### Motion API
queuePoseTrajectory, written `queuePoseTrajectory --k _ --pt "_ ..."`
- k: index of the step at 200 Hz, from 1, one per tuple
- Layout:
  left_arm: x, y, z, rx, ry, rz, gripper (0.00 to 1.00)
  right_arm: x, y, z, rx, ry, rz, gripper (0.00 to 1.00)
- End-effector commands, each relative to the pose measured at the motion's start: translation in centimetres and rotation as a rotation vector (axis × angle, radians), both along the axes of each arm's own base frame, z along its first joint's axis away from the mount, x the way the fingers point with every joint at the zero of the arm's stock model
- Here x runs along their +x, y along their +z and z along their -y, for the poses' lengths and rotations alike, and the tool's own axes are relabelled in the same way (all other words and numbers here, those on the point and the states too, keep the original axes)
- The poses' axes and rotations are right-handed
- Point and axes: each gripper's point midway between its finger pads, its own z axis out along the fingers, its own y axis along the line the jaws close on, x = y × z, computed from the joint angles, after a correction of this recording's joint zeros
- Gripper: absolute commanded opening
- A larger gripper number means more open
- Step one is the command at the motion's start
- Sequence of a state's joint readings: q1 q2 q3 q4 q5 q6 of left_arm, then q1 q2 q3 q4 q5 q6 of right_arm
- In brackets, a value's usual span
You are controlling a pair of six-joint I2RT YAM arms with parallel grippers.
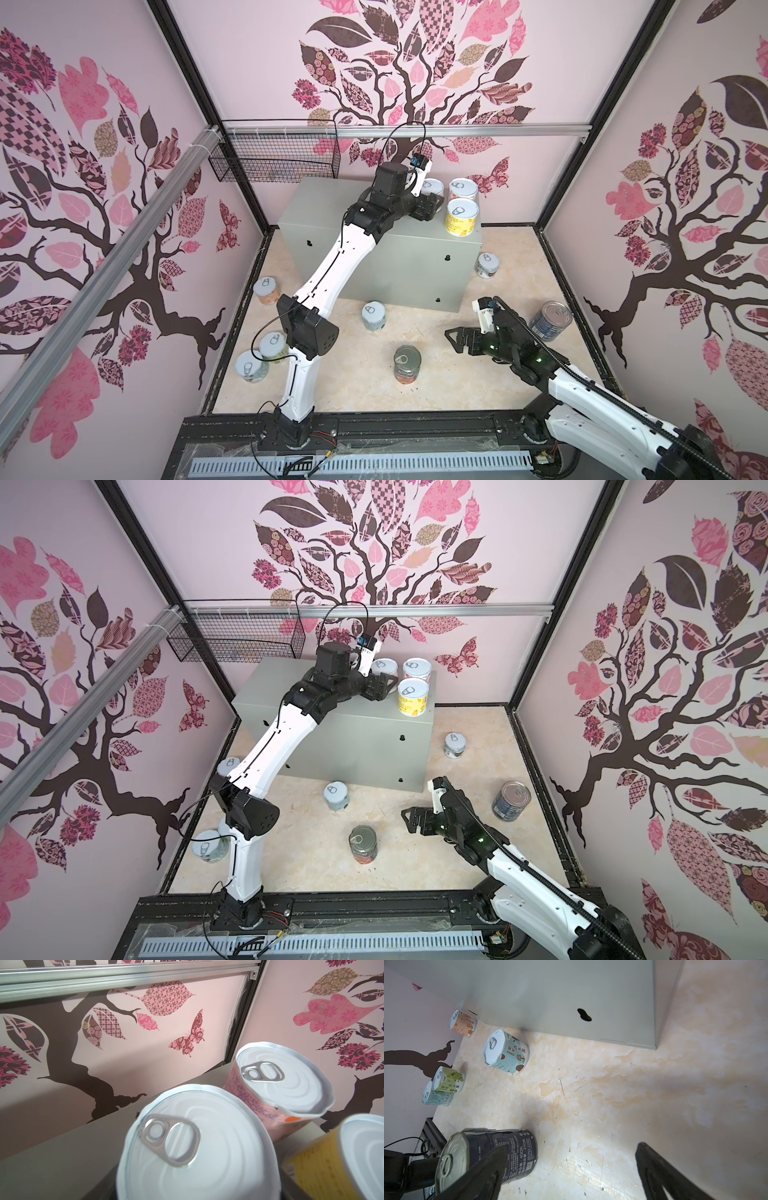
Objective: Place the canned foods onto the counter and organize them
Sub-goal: 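Lower the grey-labelled can onto the cabinet top next to the pink can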
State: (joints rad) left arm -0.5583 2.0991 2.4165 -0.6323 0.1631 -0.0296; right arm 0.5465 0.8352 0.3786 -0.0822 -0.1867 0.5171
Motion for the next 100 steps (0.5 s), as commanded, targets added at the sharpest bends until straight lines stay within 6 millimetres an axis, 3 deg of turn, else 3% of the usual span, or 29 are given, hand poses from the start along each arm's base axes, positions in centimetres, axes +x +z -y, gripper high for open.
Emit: queuePoseTrajectory --k 1,100 --pt "0.08 -0.56 0.90 -0.005 -0.022 -0.017 0.66 0.64 1.63 -0.33 0.011 0.003 0.036 1.00" --pt "-0.08 -0.61 1.09 0.003 -0.028 -0.019 0.72 0.63 1.66 -0.30 0.010 0.003 0.037 1.00"
